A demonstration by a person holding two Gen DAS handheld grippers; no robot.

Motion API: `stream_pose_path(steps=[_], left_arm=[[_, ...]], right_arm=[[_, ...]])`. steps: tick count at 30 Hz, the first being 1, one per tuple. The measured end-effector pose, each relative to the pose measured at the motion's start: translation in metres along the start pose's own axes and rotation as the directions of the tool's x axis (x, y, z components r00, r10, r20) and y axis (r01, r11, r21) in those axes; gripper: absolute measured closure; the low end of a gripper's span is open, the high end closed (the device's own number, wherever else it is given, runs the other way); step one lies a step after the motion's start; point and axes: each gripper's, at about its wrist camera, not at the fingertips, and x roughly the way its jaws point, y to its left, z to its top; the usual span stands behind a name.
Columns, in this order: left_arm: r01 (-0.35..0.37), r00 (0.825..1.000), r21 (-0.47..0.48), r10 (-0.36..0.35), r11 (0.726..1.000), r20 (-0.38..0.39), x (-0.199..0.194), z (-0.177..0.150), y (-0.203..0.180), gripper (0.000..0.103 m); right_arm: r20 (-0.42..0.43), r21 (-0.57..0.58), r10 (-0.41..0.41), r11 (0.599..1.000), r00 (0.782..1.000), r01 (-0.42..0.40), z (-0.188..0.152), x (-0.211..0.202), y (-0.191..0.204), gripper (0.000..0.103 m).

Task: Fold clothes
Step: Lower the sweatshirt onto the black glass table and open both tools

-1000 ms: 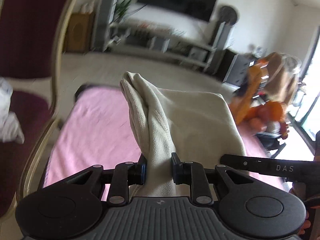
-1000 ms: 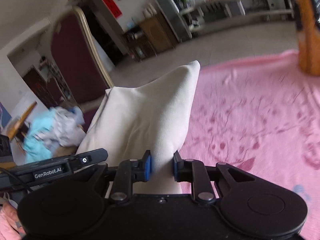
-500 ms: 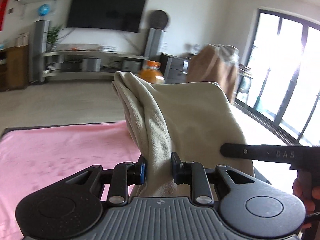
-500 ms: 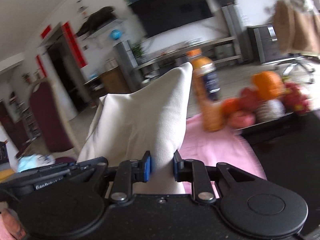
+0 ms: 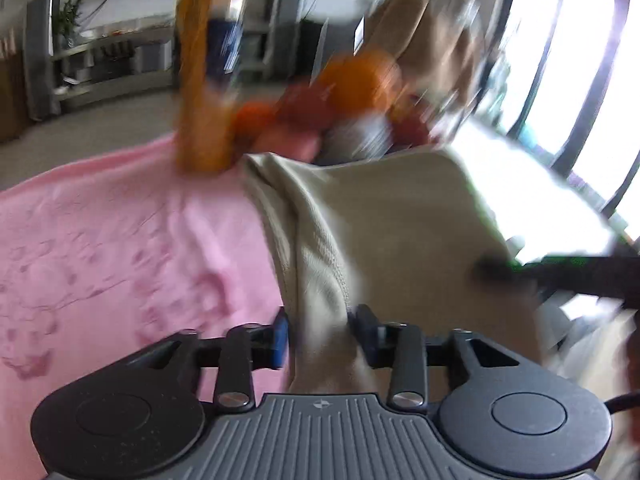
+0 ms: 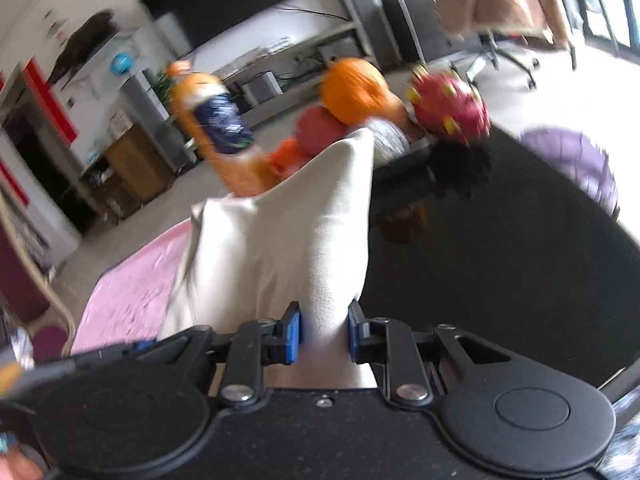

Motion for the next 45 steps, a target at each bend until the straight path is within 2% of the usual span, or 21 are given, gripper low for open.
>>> stream_pose_path(steps=[1, 3, 6, 8, 10, 11, 12, 14, 18, 20, 23, 26, 29, 31, 33, 36, 37, 38, 40, 41, 45], left_arm=[[-0.048, 0.998, 0.008, 0.048, 0.999, -0.048, 0.012, -0.003, 0.005, 0.072], [-0.024, 0.997, -0.04, 0.021, 0.999, -0.076, 0.008, -0.01, 0.028, 0.065], [0.024, 0.998, -0.073, -0.028, 0.997, -0.055, -0.014, -0.013, 0.051, 0.062], [0.072, 0.996, -0.084, -0.076, 0.994, -0.038, -0.029, -0.012, 0.055, 0.065], [0.141, 0.989, -0.1, -0.145, 0.985, -0.033, -0.037, -0.007, 0.049, 0.067], [0.165, 0.985, -0.091, -0.168, 0.982, -0.026, -0.041, -0.005, 0.042, 0.067], [0.174, 0.984, -0.068, -0.176, 0.982, -0.018, -0.044, -0.004, 0.034, 0.067], [0.166, 0.986, -0.015, -0.166, 0.986, -0.027, -0.039, -0.008, 0.018, 0.067], [0.131, 0.983, 0.02, -0.127, 0.991, -0.134, -0.008, -0.025, 0.005, 0.071], [0.101, 0.976, 0.005, -0.099, 0.995, -0.193, 0.006, -0.035, 0.008, 0.063], [0.114, 0.971, -0.03, -0.117, 0.993, -0.207, -0.001, -0.041, 0.02, 0.063], [0.092, 0.973, -0.012, -0.092, 0.996, -0.212, -0.017, -0.039, 0.025, 0.066], [0.033, 0.985, 0.038, -0.026, 0.999, -0.172, -0.044, -0.029, 0.022, 0.062], [0.01, 0.989, 0.055, -0.002, 0.998, -0.15, -0.068, -0.019, 0.02, 0.055], [0.003, 0.992, 0.066, 0.006, 0.998, -0.128, -0.093, -0.01, 0.018, 0.042], [0.027, 0.996, 0.07, -0.021, 0.997, -0.082, -0.132, -0.006, 0.014, 0.026], [0.032, 0.998, 0.073, -0.027, 0.997, -0.065, -0.146, -0.006, 0.012, 0.023], [0.034, 0.998, 0.075, -0.03, 0.997, -0.052, -0.158, -0.006, 0.01, 0.018], [0.032, 0.999, 0.082, -0.029, 0.996, -0.04, -0.179, -0.007, 0.007, 0.015], [0.037, 0.999, 0.084, -0.033, 0.996, -0.043, -0.186, -0.009, 0.006, 0.014], [0.064, 0.996, 0.091, -0.058, 0.994, -0.064, -0.206, -0.014, 0.005, 0.013]], right_arm=[[-0.005, 0.04, -0.038, 0.998, 0.999, 0.038, -0.003, 0.012, -0.01, 0.064], [-0.047, 0.067, -0.129, 0.989, 0.99, 0.132, -0.005, 0.021, -0.019, 0.058], [-0.035, 0.021, -0.119, 0.993, 0.992, 0.12, -0.011, 0.002, -0.017, 0.043], [-0.024, -0.001, -0.122, 0.993, 0.992, 0.122, -0.012, -0.015, -0.014, 0.043], [-0.024, -0.016, -0.095, 0.995, 0.995, 0.094, -0.013, -0.029, -0.009, 0.045], [-0.028, -0.026, -0.073, 0.997, 0.997, 0.072, -0.016, -0.033, -0.007, 0.056], [-0.033, -0.038, -0.052, 0.998, 0.998, 0.051, -0.019, -0.037, -0.005, 0.074], [-0.07, -0.083, -0.049, 0.996, 0.996, 0.043, -0.026, -0.036, 0.006, 0.086], [-0.177, -0.175, -0.119, 0.981, 0.977, 0.087, -0.047, -0.009, 0.023, 0.087], [-0.236, -0.189, -0.171, 0.974, 0.957, 0.128, -0.057, 0.006, 0.021, 0.087], [-0.283, -0.203, -0.238, 0.962, 0.929, 0.184, -0.072, 0.009, 0.021, 0.087], [-0.313, -0.216, -0.271, 0.954, 0.91, 0.21, -0.075, -0.008, 0.03, 0.087], [-0.259, -0.247, -0.296, 0.941, 0.919, 0.234, -0.067, -0.039, 0.051, 0.086], [-0.197, -0.269, -0.305, 0.931, 0.932, 0.248, -0.057, -0.063, 0.071, 0.078], [-0.135, -0.29, -0.313, 0.92, 0.94, 0.265, -0.045, -0.086, 0.092, 0.059], [-0.065, -0.303, -0.322, 0.908, 0.945, 0.288, -0.031, -0.118, 0.12, 0.042], [-0.052, -0.297, -0.322, 0.909, 0.945, 0.293, -0.028, -0.128, 0.127, 0.03], [-0.044, -0.289, -0.323, 0.91, 0.945, 0.297, -0.026, -0.138, 0.132, 0.024], [-0.042, -0.276, -0.335, 0.909, 0.941, 0.312, -0.024, -0.151, 0.142, 0.022], [-0.044, -0.265, -0.342, 0.91, 0.939, 0.319, -0.025, -0.157, 0.145, 0.016], [-0.065, -0.208, -0.36, 0.917, 0.931, 0.34, -0.03, -0.173, 0.154, 0.014]])
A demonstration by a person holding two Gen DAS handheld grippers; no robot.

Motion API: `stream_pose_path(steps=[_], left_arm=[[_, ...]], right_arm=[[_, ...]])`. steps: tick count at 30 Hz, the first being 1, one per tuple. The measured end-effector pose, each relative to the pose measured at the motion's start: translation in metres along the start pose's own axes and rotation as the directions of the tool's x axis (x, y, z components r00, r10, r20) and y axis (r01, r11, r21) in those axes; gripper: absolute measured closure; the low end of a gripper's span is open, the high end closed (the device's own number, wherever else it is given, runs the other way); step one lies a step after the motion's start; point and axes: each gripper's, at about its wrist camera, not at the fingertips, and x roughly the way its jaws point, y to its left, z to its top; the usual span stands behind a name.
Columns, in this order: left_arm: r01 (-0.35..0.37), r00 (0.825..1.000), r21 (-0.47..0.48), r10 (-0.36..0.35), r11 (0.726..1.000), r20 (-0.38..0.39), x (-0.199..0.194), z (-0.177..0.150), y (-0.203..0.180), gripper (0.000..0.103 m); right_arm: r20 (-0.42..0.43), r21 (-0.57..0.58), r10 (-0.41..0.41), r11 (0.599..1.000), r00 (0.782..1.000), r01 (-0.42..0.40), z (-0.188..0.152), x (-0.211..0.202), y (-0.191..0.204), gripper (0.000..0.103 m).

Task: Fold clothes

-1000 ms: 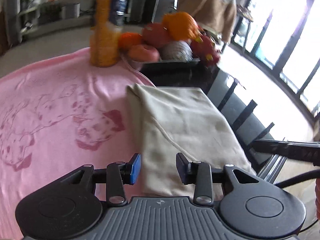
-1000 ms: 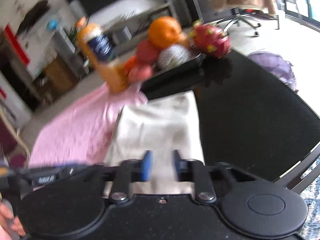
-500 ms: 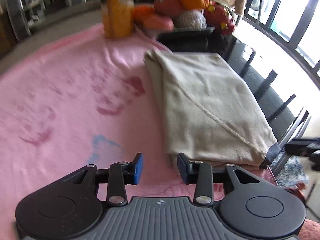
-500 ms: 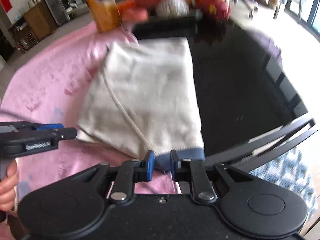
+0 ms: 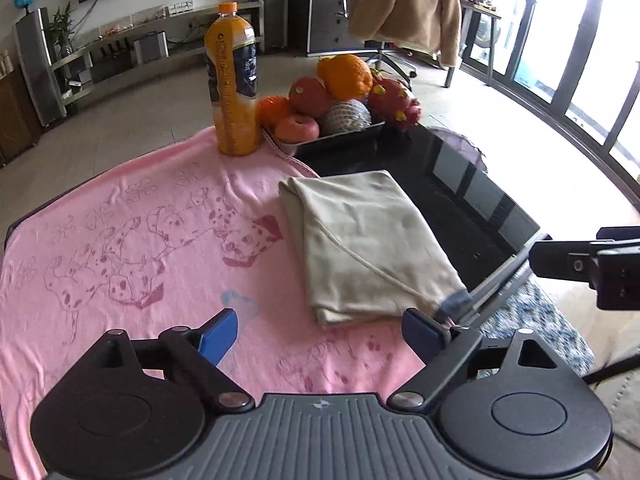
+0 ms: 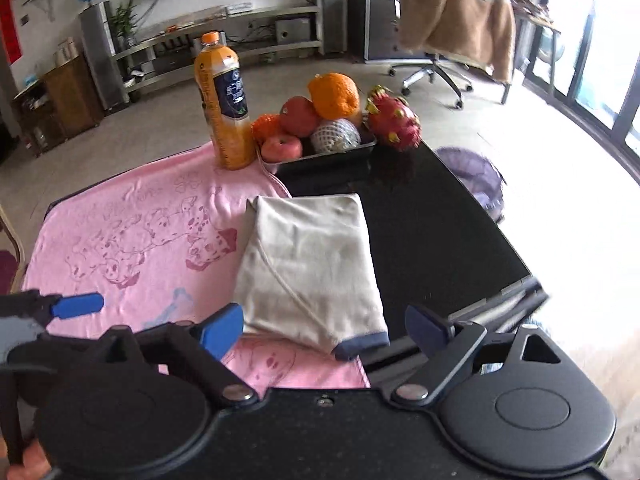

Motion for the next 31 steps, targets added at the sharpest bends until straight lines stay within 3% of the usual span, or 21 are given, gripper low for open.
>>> stream_pose_path(steps=[5, 9, 12, 16, 21, 31], left_arm=[[0.028, 0.999, -0.004, -0.028, 1.0, 0.014, -0.027, -0.005, -0.002, 0.01], [0.058, 0.998, -0.012, -0.057, 0.998, 0.039, -0.048, -0.007, -0.001, 0.003], [0.048, 0.998, -0.006, -0.047, 0.999, 0.043, -0.049, -0.01, -0.002, 0.002], [0.021, 0.999, -0.009, -0.021, 1.0, -0.025, -0.026, -0.016, -0.003, 0.002], [0.038, 0.996, -0.037, -0.04, 0.999, -0.076, -0.006, -0.021, -0.001, 0.002], [0.062, 0.997, -0.066, -0.065, 0.996, -0.038, 0.0, -0.02, 0.004, 0.002]], right_arm=[[-0.006, 0.049, -0.003, 0.999, 1.0, 0.003, -0.003, -0.03, 0.002, 0.013], [0.033, 0.081, 0.033, 0.996, 0.999, -0.036, -0.005, -0.055, 0.005, 0.0], [0.066, 0.084, 0.04, 0.995, 0.997, -0.046, -0.009, -0.061, 0.011, 0.0], [0.02, 0.079, 0.017, 0.997, 1.0, -0.019, -0.017, -0.037, 0.016, 0.0], [-0.017, 0.039, -0.049, 0.998, 0.999, 0.049, -0.025, -0.012, 0.023, 0.0], [-0.065, 0.043, -0.059, 0.997, 0.996, 0.062, -0.029, 0.012, 0.02, 0.0]])
